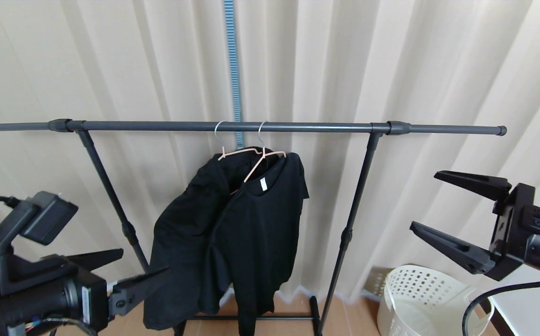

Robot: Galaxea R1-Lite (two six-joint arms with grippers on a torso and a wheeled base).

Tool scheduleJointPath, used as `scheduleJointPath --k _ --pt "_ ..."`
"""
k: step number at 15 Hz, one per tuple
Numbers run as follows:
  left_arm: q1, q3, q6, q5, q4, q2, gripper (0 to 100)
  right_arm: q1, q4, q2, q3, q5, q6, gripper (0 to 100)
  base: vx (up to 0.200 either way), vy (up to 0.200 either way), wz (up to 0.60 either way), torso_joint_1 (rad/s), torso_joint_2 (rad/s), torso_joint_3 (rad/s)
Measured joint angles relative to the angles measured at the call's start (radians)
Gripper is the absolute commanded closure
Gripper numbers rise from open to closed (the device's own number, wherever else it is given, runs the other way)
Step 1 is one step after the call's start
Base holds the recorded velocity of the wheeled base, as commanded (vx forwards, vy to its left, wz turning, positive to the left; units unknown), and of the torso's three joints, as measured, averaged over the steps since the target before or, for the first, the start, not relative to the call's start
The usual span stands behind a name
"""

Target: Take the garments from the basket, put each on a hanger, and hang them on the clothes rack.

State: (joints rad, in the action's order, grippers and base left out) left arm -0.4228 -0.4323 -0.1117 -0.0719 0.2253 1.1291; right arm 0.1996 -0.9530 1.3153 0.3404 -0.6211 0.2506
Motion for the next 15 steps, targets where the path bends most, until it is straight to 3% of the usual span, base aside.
scheduleJointPath --k 6,15 --pt "0.003 0.202 0.000 -0.004 0.003 -0.180 0 -0.001 0.058 -0.250 -0.226 0.029 -0.005 0 0.000 0.000 0.00 0.000 0.00 0.000" --pt "0.002 0.319 0.001 -0.005 0.003 -0.313 0 -0.006 0.508 -0.646 -0.284 0.173 -0.066 0 0.000 0.000 0.00 0.000 0.00 0.000"
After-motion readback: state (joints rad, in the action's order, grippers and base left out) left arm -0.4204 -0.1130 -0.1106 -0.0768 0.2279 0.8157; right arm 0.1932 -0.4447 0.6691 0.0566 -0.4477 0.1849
